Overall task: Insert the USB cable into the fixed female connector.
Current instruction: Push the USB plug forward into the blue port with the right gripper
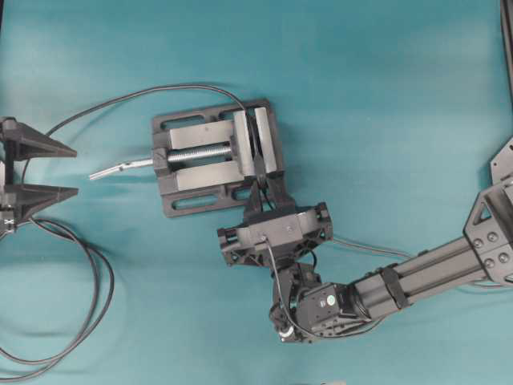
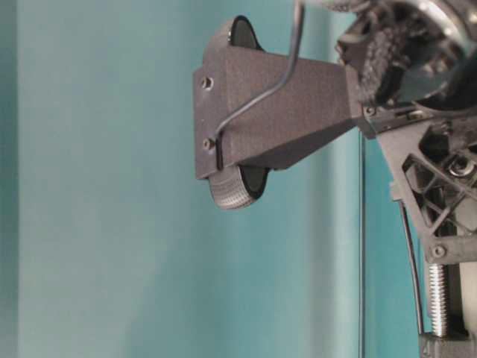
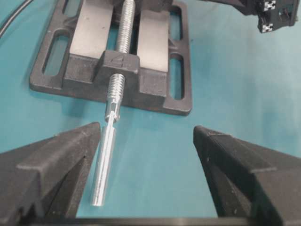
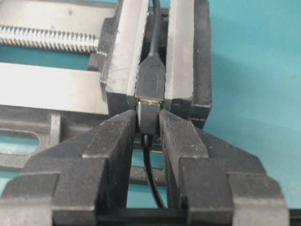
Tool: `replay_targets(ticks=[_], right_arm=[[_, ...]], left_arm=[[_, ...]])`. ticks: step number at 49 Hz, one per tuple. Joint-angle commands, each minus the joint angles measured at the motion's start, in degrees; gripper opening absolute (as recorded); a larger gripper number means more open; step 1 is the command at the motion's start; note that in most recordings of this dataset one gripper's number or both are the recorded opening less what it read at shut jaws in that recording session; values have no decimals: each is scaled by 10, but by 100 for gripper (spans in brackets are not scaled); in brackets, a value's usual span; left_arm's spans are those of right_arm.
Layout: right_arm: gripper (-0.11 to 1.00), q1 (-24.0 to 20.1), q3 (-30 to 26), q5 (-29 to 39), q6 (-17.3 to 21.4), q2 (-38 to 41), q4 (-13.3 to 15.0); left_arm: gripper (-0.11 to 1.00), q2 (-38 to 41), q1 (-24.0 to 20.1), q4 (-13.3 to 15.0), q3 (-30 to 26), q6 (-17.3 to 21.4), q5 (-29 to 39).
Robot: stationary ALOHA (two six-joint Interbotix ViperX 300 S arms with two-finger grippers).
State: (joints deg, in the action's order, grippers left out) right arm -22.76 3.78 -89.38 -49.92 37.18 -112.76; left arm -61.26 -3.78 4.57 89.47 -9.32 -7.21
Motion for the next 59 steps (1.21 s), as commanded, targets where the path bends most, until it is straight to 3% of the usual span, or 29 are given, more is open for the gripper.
replay_targets(ticks=[1, 18, 59], right_arm=[[20, 58, -3, -13, -3, -17, 15], [20, 79, -3, -13, -3, -6, 33], [20, 75, -2, 1, -1, -17, 32]], left_arm=[[97, 4, -2, -2, -6, -4, -4], [97, 4, -2, -2, -6, -4, -3], [97, 4, -3, -3, -6, -4, -3]])
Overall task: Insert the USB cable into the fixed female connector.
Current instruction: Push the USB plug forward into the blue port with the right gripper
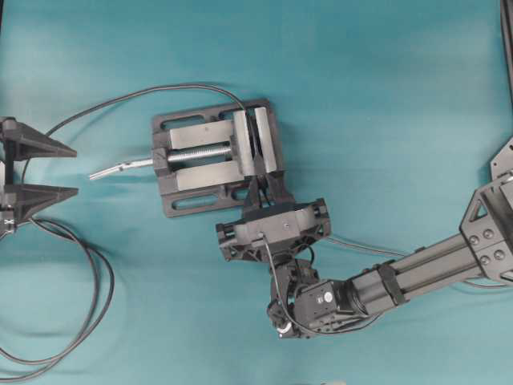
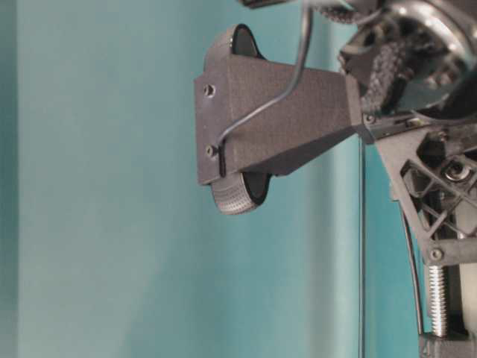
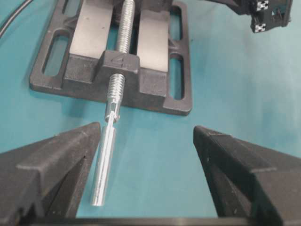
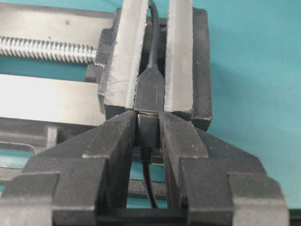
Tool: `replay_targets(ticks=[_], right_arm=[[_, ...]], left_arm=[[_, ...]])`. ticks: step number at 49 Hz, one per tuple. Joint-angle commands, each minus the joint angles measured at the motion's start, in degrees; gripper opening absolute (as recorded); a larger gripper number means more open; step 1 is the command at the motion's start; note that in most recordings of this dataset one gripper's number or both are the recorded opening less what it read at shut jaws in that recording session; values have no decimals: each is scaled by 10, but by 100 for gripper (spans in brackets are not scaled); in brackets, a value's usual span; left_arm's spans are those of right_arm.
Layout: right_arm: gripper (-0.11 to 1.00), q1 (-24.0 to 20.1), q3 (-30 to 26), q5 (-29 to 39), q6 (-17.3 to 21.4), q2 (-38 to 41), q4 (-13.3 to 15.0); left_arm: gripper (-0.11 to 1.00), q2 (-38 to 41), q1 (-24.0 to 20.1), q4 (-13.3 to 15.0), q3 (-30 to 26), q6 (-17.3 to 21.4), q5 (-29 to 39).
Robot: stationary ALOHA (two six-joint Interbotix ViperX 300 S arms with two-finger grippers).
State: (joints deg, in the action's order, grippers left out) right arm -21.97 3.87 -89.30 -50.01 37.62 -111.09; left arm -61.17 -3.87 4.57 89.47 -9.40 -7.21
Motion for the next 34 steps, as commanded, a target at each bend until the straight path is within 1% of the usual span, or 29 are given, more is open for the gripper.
replay_targets(ticks=[1, 14, 28, 30, 34], right_arm=[[20, 65, -3, 0, 1, -21, 14], [20, 39, 0, 28, 15, -21, 11], [20, 26, -3, 32, 20, -21, 4], [23, 25, -3, 32, 20, -21, 4], [32, 23, -3, 32, 20, -21, 3]], left_arm=[[97, 3, -1, -2, -6, -4, -4], [97, 3, -1, -2, -6, -4, -4], [97, 3, -1, -2, -6, -4, -4], [97, 3, -1, -2, -6, -4, -3], [97, 3, -1, -3, -6, -4, -4]])
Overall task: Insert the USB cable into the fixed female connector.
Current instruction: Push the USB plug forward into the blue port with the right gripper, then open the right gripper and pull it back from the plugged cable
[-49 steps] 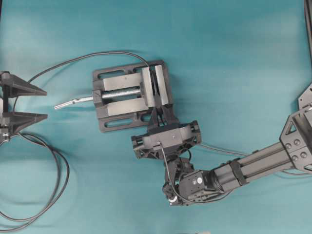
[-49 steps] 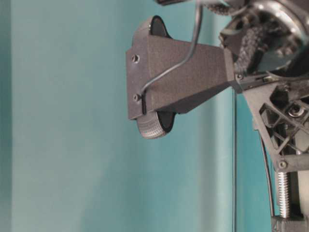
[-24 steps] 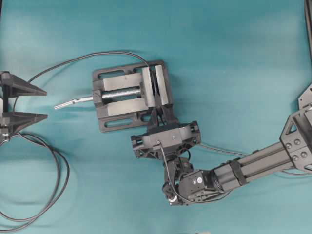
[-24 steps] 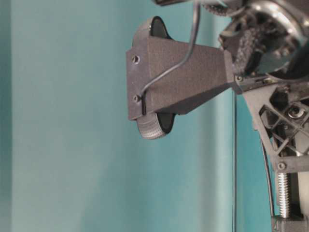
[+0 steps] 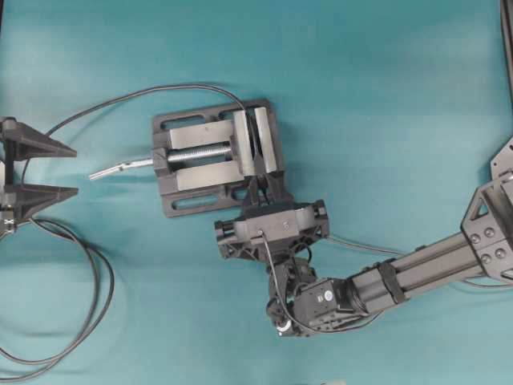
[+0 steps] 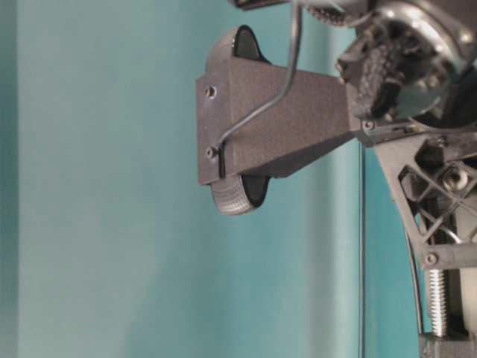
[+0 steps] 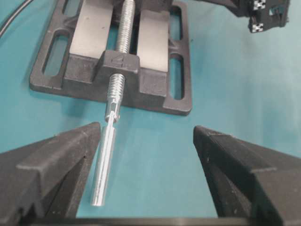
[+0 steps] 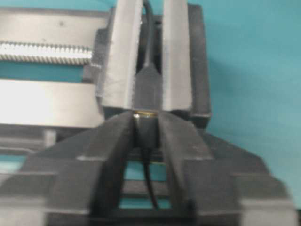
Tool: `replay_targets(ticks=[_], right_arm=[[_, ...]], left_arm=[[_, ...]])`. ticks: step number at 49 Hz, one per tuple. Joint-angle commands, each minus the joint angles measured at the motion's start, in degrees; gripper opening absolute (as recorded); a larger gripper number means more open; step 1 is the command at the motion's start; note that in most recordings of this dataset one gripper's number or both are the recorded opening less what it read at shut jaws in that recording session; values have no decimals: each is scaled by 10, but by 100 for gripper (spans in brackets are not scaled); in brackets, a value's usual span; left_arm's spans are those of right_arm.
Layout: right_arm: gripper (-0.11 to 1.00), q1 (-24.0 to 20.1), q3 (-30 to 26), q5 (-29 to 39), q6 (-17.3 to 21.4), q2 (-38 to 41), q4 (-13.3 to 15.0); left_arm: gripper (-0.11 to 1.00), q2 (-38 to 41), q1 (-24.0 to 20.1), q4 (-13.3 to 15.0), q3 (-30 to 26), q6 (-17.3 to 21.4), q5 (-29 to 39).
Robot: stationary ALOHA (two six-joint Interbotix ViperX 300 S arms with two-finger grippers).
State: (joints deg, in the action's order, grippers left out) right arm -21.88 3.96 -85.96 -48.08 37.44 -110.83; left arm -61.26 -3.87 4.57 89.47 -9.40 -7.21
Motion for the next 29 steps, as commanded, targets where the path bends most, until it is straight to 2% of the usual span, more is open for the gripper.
replay_targets(ticks=[1, 4, 23, 29], right_arm=[[34, 22, -4, -3, 1, -19, 0], [36, 20, -4, -3, 1, -19, -1], [36, -10, -10, -4, 1, -25, -2], [36, -20, -13, -4, 0, -30, -13]], left_arm=[[97, 4, -1, -2, -6, -4, -4], [97, 4, -1, -2, -6, -4, -4], [97, 4, -1, -2, -6, -4, -4], [97, 4, -1, -2, -6, -4, -4]])
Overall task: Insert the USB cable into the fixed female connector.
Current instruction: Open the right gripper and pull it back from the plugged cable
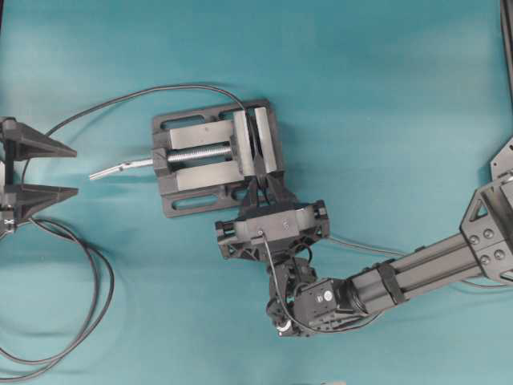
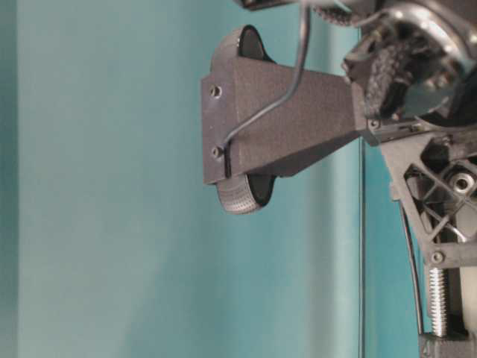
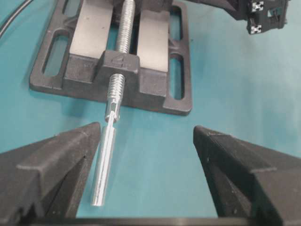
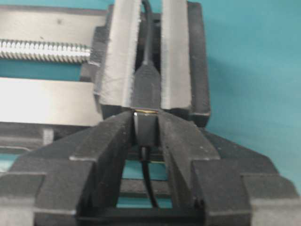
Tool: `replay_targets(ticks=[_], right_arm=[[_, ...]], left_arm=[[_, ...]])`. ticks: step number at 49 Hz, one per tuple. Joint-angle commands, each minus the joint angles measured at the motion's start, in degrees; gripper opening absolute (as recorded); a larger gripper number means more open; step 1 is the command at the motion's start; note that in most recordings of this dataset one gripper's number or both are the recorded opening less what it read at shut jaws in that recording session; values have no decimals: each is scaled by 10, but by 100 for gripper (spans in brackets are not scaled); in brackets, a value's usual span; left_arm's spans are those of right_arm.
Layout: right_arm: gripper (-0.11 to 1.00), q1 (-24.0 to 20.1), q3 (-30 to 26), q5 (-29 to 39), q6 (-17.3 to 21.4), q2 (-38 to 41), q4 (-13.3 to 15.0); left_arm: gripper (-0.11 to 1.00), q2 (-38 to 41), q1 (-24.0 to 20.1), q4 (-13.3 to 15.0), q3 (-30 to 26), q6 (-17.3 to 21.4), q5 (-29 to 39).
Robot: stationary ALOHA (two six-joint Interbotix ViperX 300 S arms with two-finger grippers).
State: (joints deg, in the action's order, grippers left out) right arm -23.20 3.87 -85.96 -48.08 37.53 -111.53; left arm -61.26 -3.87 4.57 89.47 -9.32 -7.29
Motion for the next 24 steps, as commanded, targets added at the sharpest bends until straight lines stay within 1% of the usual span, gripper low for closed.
replay_targets(ticks=[1, 24], right_arm=[[36, -9, -13, -4, 0, -32, -9], [38, -25, -18, -7, -1, -34, -11]], left_arm=[[97, 4, -1, -2, -6, -4, -2], [97, 4, -1, -3, -6, -4, -3]])
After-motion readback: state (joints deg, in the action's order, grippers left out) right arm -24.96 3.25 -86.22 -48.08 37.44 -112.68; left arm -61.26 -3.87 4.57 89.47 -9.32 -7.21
